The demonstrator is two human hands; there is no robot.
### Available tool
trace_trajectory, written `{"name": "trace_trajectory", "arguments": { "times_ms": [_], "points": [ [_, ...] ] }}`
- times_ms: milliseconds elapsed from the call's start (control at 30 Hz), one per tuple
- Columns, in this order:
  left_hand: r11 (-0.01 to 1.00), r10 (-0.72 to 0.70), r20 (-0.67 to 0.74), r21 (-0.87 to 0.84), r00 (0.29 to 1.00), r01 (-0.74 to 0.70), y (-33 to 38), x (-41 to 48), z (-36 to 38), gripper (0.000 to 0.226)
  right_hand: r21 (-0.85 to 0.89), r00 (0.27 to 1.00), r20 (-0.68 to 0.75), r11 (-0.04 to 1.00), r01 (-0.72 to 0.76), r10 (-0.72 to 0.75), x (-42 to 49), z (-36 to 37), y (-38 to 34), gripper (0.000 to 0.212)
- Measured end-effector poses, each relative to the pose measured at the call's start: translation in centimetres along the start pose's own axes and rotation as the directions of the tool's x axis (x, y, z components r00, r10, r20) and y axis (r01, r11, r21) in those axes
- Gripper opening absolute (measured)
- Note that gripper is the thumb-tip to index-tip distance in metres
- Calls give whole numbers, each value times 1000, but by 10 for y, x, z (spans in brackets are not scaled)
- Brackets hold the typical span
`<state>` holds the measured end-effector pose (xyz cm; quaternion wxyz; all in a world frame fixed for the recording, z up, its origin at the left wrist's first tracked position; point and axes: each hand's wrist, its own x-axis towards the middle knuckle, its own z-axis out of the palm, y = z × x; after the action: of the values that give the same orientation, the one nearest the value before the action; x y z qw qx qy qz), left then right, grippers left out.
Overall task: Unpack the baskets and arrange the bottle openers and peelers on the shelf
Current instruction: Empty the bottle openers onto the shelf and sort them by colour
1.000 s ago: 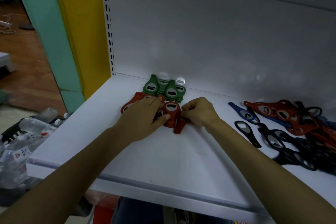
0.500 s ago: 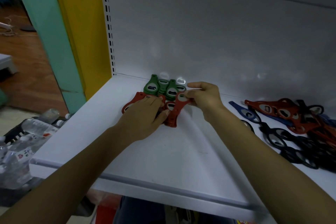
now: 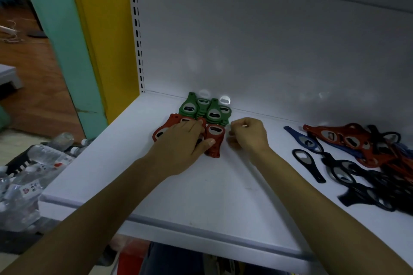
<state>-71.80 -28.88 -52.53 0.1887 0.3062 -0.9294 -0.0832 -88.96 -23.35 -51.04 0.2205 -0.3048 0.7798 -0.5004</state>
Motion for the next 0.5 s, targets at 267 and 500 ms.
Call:
{"name": "trace_trajectory", "arguments": {
  "times_ms": [267, 500],
  "points": [
    [999, 14, -48, -35, 999, -15, -2, 1, 4, 39, 71, 991, 116, 995, -73, 64, -6, 6, -6, 16],
    [999, 3, -39, -31, 999, -4, -1, 0, 4, 48, -358, 976, 184, 917, 177, -117, -12, -15, 8, 20]
  ]
}}
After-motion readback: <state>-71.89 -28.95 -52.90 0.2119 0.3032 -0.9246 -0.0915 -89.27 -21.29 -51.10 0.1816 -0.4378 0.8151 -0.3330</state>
